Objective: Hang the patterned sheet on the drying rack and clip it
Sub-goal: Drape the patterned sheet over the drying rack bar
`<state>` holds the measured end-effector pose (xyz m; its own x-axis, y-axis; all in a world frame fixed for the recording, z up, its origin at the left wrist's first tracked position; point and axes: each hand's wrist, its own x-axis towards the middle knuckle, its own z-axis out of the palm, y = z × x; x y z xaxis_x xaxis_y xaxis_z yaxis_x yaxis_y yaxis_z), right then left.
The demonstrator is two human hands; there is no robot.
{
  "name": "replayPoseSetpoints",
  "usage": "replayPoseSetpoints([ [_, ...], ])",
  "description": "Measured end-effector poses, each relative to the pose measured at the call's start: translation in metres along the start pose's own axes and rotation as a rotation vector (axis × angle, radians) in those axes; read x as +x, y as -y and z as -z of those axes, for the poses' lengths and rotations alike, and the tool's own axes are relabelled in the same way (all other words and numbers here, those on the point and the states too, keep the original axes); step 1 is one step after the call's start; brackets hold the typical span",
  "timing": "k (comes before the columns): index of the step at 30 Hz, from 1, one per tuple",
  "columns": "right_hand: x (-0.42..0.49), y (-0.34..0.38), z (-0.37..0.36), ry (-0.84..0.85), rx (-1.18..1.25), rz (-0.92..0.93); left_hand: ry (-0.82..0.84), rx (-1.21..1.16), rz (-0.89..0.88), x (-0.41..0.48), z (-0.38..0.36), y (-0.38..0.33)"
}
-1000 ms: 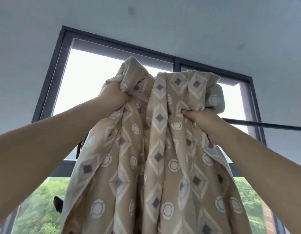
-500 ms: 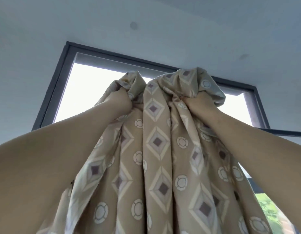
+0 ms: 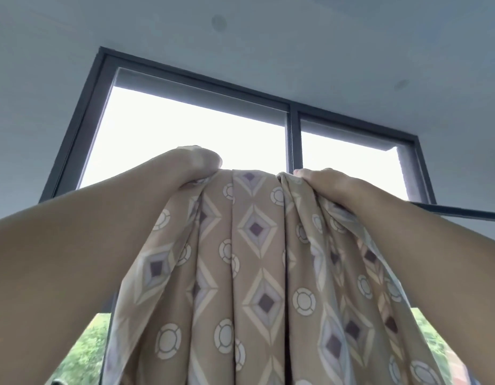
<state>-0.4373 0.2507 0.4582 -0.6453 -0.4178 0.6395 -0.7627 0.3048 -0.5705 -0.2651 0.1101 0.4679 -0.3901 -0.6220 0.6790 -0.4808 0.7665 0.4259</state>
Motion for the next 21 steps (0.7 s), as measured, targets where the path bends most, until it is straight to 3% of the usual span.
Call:
replayPoseSetpoints([
  [6,-0.022,-0.024,-0.015,-0.206,-0.270,0.158,-0.266,0.040,-0.034,-0.024,-0.019,0.025],
  [11,-0.045,-0.049,-0.036,-0.330,-0.061,0.300,-0.355,-0.051,-0.064,-0.054,-0.046,0.043],
  [15,-0.079,-0.072,-0.045,-0.204,0.346,0.202,-0.406,-0.239,-0.118,-0.074,-0.054,0.057],
  [18,-0.097,-0.083,-0.046,-0.138,0.406,0.151,-0.471,-0.198,-0.153,-0.093,-0.055,0.061],
  [21,-0.114,-0.084,-0.051,-0.034,0.550,0.104,-0.416,-0.205,-0.180,-0.110,-0.066,0.065],
])
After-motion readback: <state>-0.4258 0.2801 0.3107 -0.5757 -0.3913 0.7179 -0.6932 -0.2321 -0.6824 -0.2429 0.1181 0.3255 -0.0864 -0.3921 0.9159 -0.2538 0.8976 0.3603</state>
